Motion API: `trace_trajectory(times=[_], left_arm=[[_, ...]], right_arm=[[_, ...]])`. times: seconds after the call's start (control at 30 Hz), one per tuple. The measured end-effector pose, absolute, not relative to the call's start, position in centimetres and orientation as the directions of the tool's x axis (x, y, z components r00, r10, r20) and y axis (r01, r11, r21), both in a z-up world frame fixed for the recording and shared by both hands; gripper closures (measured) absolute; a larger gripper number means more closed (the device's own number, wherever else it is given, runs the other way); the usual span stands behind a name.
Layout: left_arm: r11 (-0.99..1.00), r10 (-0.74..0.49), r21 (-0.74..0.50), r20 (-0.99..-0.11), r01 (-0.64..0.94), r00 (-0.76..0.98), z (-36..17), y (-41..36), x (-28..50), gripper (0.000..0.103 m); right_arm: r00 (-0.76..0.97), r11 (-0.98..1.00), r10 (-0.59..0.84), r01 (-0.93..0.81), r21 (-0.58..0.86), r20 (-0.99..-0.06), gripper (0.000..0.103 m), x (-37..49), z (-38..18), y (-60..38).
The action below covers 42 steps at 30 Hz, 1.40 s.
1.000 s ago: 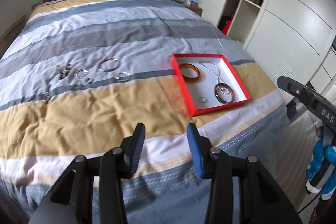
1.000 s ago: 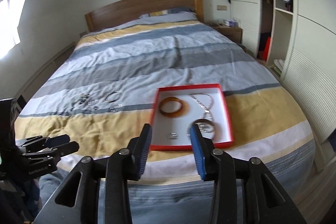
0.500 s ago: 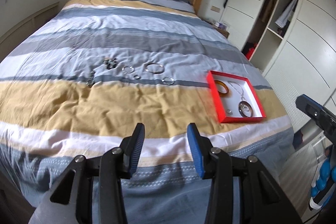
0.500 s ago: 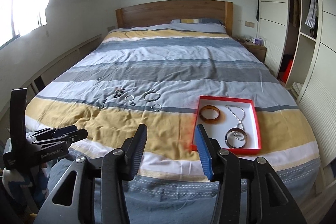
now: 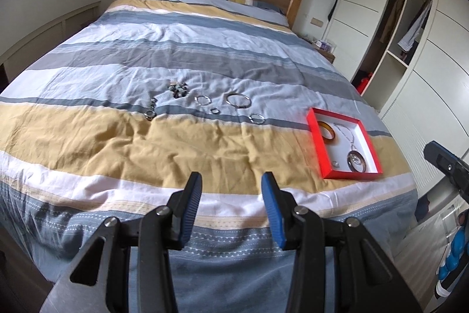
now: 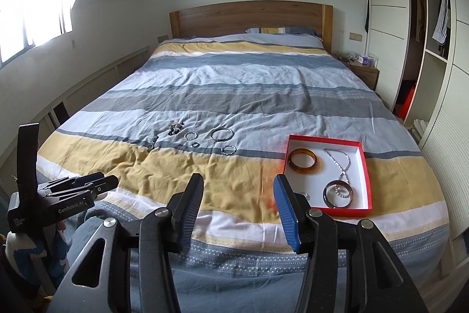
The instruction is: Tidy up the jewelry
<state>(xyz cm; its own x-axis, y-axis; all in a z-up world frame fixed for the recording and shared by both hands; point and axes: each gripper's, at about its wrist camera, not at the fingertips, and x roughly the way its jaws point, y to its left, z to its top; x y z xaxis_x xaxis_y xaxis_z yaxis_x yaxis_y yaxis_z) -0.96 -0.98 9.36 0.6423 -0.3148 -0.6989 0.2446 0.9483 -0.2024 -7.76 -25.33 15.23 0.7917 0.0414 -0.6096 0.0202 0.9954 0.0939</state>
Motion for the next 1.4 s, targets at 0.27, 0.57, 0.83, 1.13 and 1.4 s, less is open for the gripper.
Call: trace_trajectory(times=[0.27,0.57,0.83,1.13,1.4], left_arm=[[0.97,-0.243,-0.171,-0.72,0.173,0.65,8.6,1.4,-0.2,0.063],[0.984,-0.177,-0.135,-0.763,0.115,0.621,6.6,3.4,2.2,0.063],[0.987,-0.162,-0.136,-0.8,0.088,0.578,3.9,4.0,4.7,0.063],[0.991,-0.13,-0.116,-0.833,0.06,0.538,1.8,4.2,7.3,0.063],[0.993,-0.121,-0.111,-0.847,0.05,0.517,0.6,4.5,9.9,0.063]], right_arm=[[0.774,0.994,0.073,-0.006,0.109,-0.629,0.054,-5.5,13.8,-25.4],[0.738,0.992,0.11,-0.039,0.12,-0.666,0.054,-1.6,11.9,-25.2],[0.681,0.987,0.149,-0.061,0.147,-0.717,0.054,2.0,8.5,-25.4],[0.631,0.982,0.178,-0.062,0.18,-0.755,0.054,5.3,5.3,-26.3],[0.601,0.974,0.217,-0.083,0.211,-0.769,0.054,9.1,3.2,-26.5]])
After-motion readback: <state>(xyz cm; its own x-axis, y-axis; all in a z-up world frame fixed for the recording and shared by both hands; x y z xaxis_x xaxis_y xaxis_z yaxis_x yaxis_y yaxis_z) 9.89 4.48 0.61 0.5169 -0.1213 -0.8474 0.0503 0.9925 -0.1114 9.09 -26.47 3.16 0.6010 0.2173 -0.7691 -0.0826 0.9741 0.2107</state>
